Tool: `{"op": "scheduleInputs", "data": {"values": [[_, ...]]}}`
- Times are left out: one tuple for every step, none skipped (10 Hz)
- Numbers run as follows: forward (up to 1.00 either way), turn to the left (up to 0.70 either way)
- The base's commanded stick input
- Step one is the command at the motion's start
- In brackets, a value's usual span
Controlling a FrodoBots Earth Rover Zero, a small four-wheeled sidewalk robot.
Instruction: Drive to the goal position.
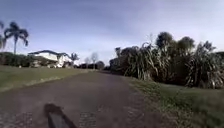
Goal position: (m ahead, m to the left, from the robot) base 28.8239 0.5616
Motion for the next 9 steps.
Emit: {"op": "scheduleInputs", "data": {"values": [[1.0,0.01],[1.0,0.0],[1.0,0.0],[1.0,0.0],[1.0,0.0],[1.0,0.0],[1.0,0.0],[1.0,0.0],[1.0,0.0]]}}
